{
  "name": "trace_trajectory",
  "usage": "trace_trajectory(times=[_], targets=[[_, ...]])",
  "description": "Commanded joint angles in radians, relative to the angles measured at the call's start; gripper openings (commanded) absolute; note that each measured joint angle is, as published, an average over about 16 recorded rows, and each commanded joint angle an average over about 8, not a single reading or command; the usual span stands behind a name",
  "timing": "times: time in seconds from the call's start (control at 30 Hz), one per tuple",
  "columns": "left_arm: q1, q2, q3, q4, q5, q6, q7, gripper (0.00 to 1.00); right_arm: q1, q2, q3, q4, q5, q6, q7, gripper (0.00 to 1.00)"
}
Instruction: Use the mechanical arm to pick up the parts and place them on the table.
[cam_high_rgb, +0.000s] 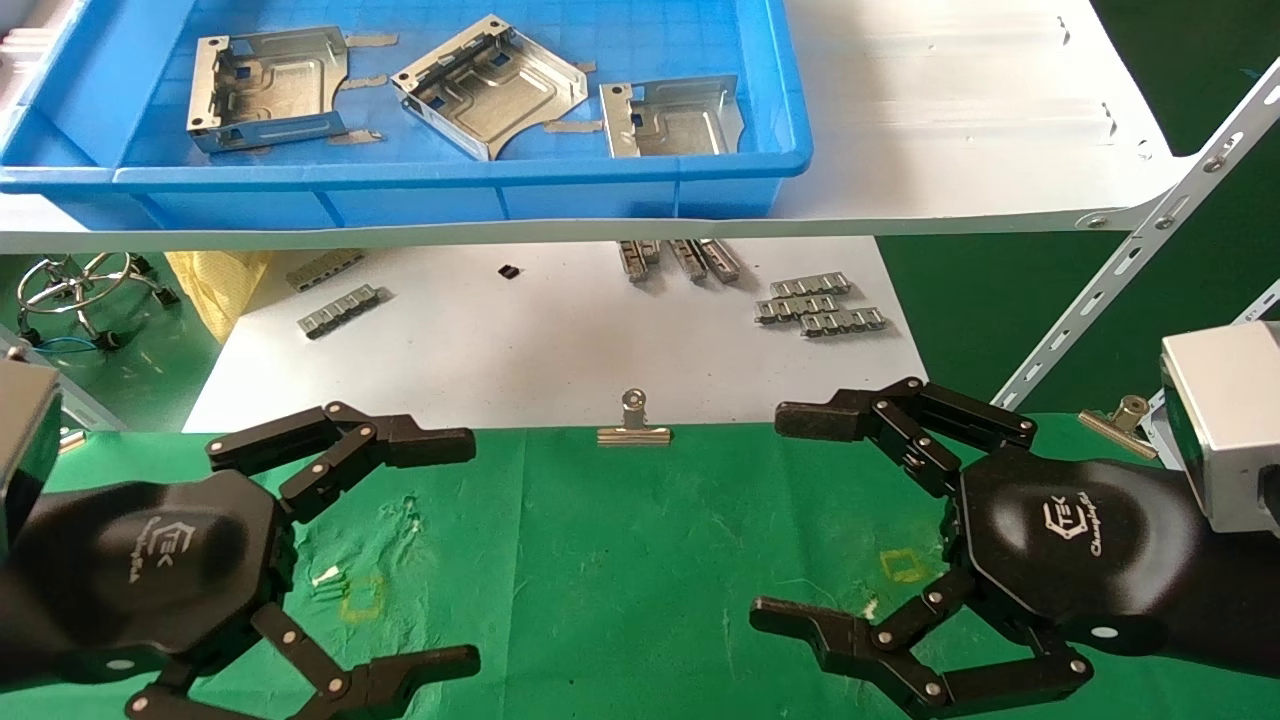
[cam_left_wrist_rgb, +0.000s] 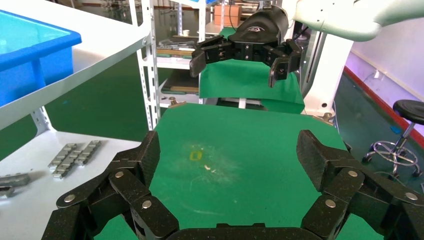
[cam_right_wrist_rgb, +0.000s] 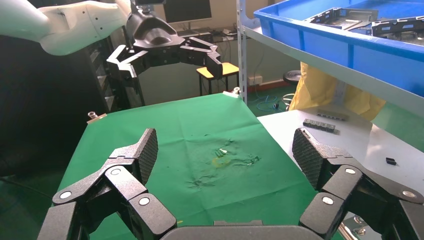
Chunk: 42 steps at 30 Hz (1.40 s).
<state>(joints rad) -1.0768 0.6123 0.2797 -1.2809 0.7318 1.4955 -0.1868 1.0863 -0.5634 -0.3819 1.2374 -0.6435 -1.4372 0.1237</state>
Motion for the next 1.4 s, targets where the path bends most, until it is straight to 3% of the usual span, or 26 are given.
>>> trace_trajectory(times=[0.03,1.07,1.1,1.33,1.4], targets=[[0.0,0.0,0.0,0.0,0.0,0.0,0.0,1.0,0.0,0.0,0.0,0.0,0.0,0.0,0.0,1.0],[0.0,0.0,0.0,0.0,0.0,0.0,0.0,1.0,0.0,0.0,0.0,0.0,0.0,0.0,0.0,1.0],[0.0,0.0,0.0,0.0,0.0,0.0,0.0,1.0,0.0,0.0,0.0,0.0,0.0,0.0,0.0,0.93],[0.0,0.0,0.0,0.0,0.0,0.0,0.0,1.0,0.0,0.0,0.0,0.0,0.0,0.0,0.0,0.06],[0.0,0.0,0.0,0.0,0.0,0.0,0.0,1.0,0.0,0.0,0.0,0.0,0.0,0.0,0.0,0.0]])
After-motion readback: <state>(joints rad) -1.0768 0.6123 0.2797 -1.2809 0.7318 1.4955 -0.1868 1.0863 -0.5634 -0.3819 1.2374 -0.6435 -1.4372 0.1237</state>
